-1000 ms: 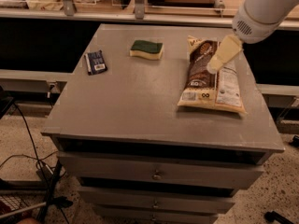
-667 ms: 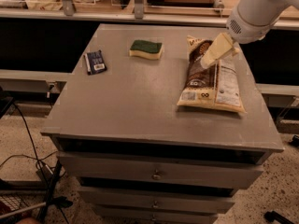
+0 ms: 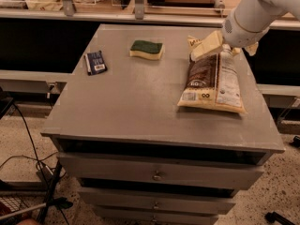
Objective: Move brown chip bag near rxbar blueberry
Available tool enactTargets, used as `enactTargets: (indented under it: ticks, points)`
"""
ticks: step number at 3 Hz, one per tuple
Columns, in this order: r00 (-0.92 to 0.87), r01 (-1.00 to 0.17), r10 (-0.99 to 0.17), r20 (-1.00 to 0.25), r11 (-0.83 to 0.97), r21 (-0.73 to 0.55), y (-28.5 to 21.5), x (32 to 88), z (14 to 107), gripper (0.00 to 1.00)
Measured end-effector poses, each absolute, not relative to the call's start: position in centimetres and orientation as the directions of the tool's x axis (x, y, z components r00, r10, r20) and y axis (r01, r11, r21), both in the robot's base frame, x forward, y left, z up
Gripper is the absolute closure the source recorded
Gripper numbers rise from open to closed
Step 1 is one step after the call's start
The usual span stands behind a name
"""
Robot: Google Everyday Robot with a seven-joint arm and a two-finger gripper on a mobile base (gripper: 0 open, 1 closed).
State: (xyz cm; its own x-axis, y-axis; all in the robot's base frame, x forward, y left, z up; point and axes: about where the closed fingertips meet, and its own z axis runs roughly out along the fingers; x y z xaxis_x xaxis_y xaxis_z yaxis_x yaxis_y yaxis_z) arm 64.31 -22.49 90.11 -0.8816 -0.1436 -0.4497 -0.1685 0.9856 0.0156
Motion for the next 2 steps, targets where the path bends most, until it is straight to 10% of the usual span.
enactTargets:
  ticks: [2]
  points:
    - [-0.902, -0.044, 0.005, -0.431, 0.994, 0.104, -21.78, 64.49, 88.4, 0.16]
